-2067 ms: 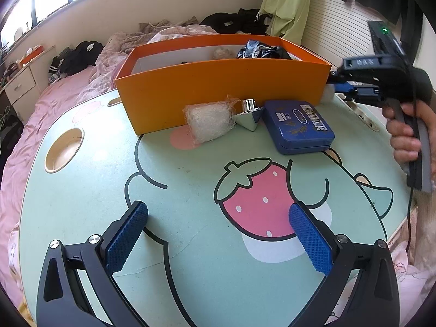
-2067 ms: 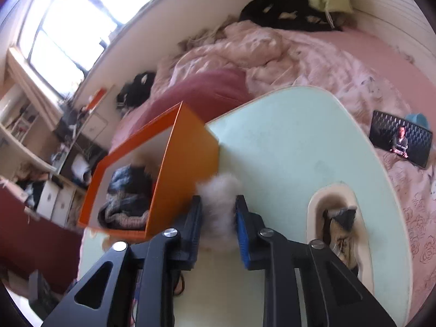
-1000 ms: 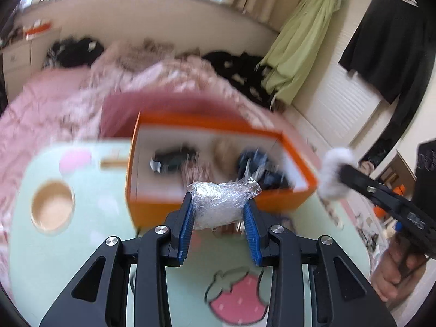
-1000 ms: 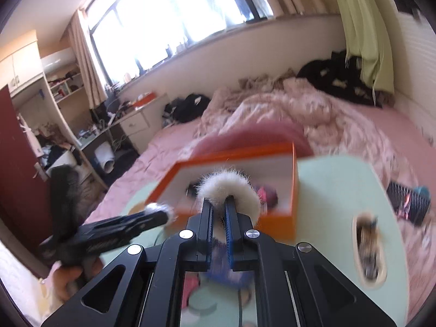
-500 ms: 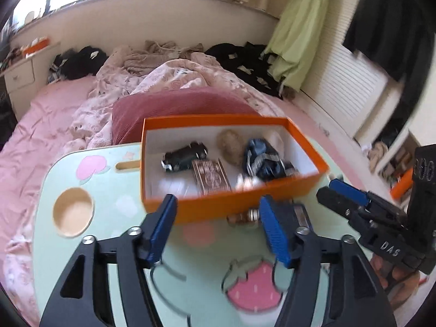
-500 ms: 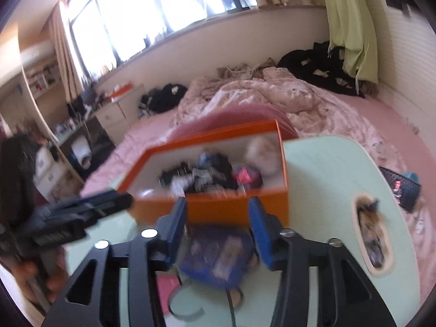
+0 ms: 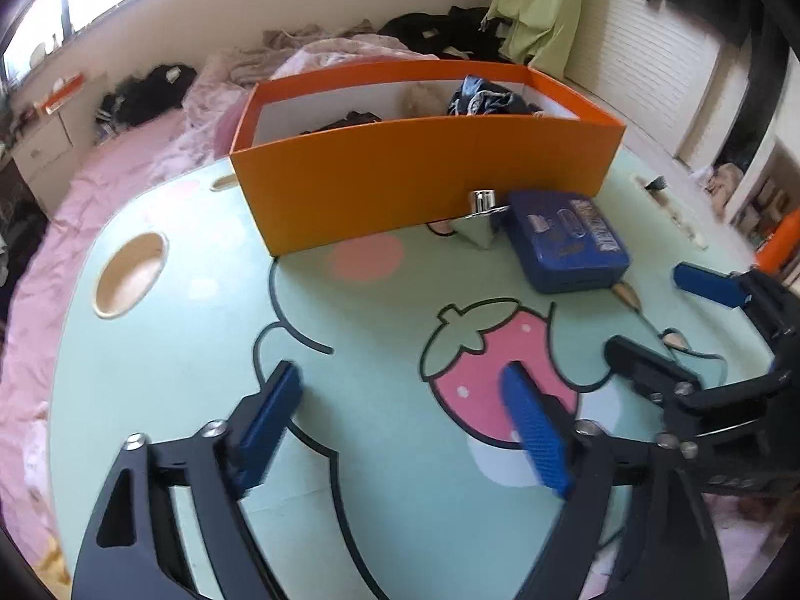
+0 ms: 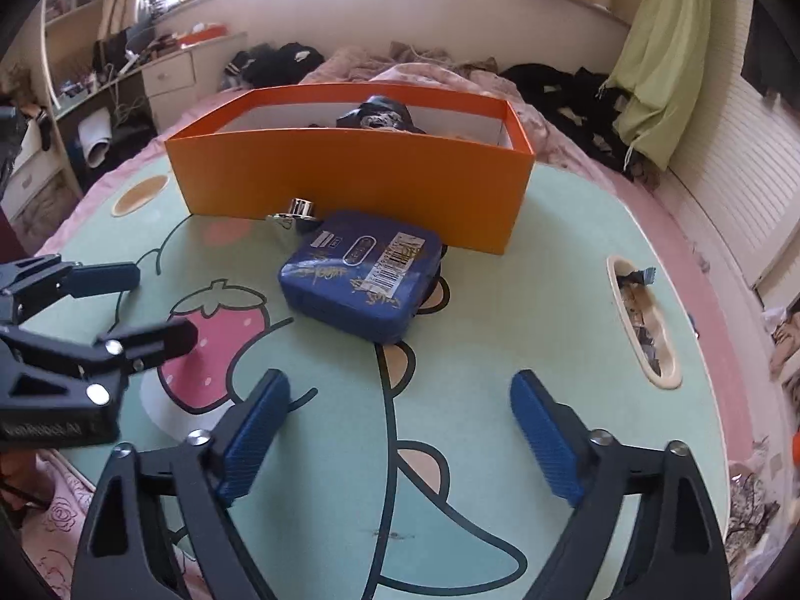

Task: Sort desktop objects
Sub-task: 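Grasp the blue tin with right gripper while left gripper grasps the silver metal cup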

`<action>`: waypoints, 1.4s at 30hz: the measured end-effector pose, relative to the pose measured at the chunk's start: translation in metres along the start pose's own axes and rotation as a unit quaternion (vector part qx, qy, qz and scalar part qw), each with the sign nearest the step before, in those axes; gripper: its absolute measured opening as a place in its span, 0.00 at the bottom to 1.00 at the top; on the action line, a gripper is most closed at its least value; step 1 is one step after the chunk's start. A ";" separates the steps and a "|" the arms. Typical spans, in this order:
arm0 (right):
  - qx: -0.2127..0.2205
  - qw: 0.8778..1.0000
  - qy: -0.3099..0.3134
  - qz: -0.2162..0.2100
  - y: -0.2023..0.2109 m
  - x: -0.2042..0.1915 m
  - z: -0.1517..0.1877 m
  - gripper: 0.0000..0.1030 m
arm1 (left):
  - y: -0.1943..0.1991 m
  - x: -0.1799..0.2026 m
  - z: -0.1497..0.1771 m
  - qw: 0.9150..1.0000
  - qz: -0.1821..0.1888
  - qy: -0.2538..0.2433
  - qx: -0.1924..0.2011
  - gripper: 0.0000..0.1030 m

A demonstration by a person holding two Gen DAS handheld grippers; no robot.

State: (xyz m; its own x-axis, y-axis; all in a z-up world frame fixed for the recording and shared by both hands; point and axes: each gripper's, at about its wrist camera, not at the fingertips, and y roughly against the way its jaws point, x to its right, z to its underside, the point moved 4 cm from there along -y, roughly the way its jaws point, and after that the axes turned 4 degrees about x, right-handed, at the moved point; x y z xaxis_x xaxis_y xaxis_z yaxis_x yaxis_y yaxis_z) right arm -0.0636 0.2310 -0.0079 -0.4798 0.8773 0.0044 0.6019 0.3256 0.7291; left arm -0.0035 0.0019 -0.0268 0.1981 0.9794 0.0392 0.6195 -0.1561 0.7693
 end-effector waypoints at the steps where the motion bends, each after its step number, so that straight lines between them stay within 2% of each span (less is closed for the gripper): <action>1: -0.001 1.000 -0.006 -0.003 -0.001 0.003 0.001 0.95 | -0.001 -0.002 0.002 1.000 -0.004 0.010 0.003 0.93; 2: -0.002 1.000 -0.008 0.001 -0.002 0.005 0.001 0.96 | -0.002 -0.003 0.002 1.000 -0.011 0.016 0.006 0.99; 3: -0.002 1.000 -0.012 0.002 -0.002 0.006 0.002 0.99 | -0.003 -0.006 0.003 1.000 -0.016 0.024 0.005 1.00; 36: 0.003 1.000 -0.009 0.002 0.004 -0.002 0.004 1.00 | -0.003 -0.007 0.006 0.999 -0.018 0.024 0.012 1.00; 42: 0.017 0.998 -0.045 -0.028 0.008 0.007 -0.010 1.00 | -0.003 -0.007 0.006 0.999 -0.017 0.025 0.012 1.00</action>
State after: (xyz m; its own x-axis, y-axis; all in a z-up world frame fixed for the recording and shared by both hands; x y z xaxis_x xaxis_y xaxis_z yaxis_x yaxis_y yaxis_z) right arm -0.0682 0.2360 0.0045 -0.4551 0.8850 -0.0984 0.5983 0.3858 0.7022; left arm -0.0028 -0.0055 -0.0332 0.1387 0.9893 0.0449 0.6439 -0.1245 0.7549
